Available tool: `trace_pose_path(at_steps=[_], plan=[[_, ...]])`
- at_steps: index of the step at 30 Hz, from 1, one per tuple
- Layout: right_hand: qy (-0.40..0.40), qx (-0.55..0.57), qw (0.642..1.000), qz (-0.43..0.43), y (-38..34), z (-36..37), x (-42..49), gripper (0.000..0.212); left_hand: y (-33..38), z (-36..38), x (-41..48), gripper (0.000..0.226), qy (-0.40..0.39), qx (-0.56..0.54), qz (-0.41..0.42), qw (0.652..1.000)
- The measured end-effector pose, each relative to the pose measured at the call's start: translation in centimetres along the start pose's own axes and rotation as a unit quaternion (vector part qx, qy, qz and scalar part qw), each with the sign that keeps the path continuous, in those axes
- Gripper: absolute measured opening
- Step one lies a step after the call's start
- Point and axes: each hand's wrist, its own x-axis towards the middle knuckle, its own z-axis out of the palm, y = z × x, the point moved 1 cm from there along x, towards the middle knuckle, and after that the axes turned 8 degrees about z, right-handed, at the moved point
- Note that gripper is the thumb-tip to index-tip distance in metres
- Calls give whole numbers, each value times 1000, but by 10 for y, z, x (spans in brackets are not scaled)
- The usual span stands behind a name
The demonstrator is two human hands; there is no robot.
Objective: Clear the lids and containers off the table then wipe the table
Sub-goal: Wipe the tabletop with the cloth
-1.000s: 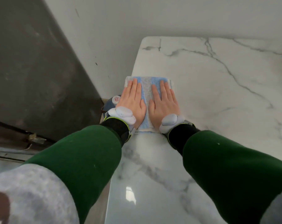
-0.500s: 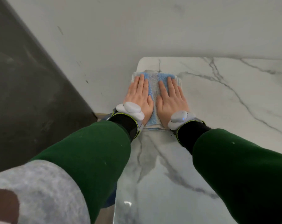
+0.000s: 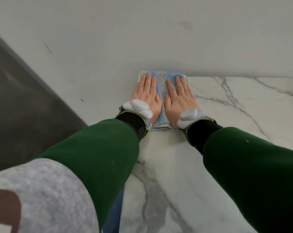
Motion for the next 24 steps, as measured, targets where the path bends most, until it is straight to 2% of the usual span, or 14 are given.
trace_pose_path(at_steps=[15,24], plan=[[-12,-11,1000,8,-1,-1,25,54,-3,-1,20,56,3,-18,-13,1000],[-46,-45,998,15,9,-10,-52,56,24,1,-47,58,-13,4,23,1000]])
